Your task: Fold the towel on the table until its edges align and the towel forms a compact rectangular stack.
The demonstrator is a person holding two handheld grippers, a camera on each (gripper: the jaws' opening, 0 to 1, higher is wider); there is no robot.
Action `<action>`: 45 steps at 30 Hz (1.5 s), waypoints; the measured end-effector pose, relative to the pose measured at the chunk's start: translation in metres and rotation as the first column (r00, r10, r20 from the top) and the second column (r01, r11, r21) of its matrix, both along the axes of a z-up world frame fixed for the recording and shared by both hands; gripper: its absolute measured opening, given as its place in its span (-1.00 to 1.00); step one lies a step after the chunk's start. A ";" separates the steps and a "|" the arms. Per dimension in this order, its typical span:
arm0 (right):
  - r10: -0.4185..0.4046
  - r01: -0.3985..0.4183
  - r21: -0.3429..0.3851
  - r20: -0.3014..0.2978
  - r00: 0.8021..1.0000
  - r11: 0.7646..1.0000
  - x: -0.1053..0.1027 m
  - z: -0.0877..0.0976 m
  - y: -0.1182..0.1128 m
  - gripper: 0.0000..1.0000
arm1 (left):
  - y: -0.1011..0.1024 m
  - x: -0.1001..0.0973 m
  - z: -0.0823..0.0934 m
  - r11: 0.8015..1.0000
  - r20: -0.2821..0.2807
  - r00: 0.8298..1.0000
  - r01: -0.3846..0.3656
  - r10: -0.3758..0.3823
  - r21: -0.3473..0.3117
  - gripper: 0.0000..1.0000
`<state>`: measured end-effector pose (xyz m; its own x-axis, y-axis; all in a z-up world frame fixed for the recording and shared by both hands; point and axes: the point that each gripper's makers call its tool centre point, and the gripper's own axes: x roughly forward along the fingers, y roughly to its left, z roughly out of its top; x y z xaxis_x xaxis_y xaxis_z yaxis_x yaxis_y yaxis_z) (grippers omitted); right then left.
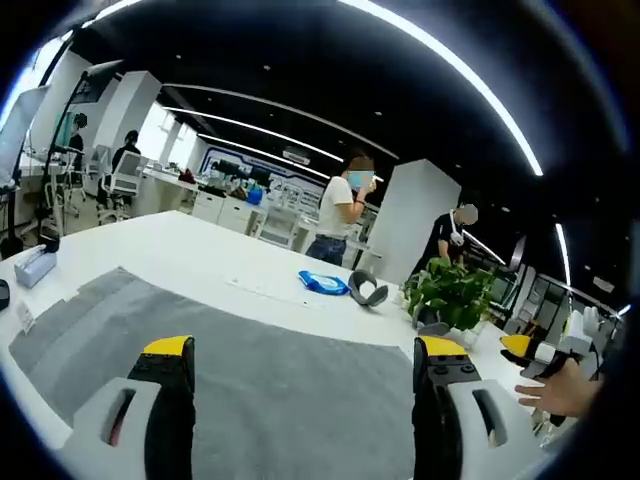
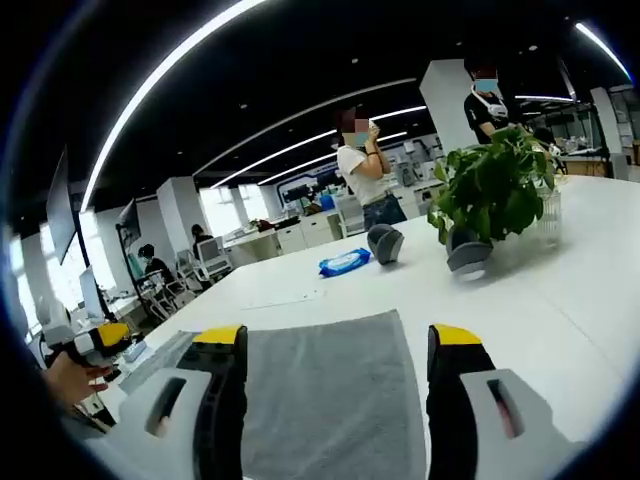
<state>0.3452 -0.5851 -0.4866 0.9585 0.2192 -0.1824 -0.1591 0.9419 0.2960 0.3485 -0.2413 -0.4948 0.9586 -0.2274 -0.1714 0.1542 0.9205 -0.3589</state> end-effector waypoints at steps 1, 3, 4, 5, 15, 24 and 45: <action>0.000 0.000 -0.001 -0.002 1.000 1.000 0.000 0.000 -0.001 0.41 | -0.001 0.000 0.000 1.000 -0.002 1.000 0.002 -0.002 0.001 0.79; 0.000 0.000 0.001 -0.005 1.000 1.000 0.000 -0.001 -0.001 0.40 | -0.001 0.000 -0.001 1.000 -0.004 1.000 0.005 -0.005 0.005 0.78; 0.000 0.000 0.003 -0.005 1.000 1.000 0.000 -0.001 -0.001 0.40 | -0.001 0.000 -0.001 1.000 -0.005 1.000 0.006 -0.006 0.007 0.77; 0.001 -0.001 0.006 -0.003 1.000 1.000 0.001 0.000 0.000 0.39 | -0.001 0.000 -0.001 1.000 -0.005 1.000 0.006 -0.006 0.010 0.76; 0.010 -0.010 -0.008 -0.007 1.000 1.000 0.000 -0.001 0.001 0.32 | 0.004 -0.001 0.000 1.000 -0.009 1.000 -0.011 0.011 -0.014 0.73; 0.016 -0.017 -0.028 -0.024 1.000 0.999 -0.002 -0.005 0.002 0.27 | 0.009 -0.002 0.003 0.997 -0.003 1.000 -0.031 0.031 -0.072 0.69; 0.000 -0.001 -0.026 -0.052 0.999 1.000 0.001 -0.010 0.001 0.20 | 0.003 -0.005 0.006 0.993 -0.001 1.000 0.007 -0.007 -0.114 0.54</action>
<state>0.3457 -0.5843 -0.4965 0.9475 0.2142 -0.2374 -0.1446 0.9492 0.2795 0.3438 -0.2384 -0.4887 0.9567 -0.2523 -0.1453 0.1600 0.8724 -0.4619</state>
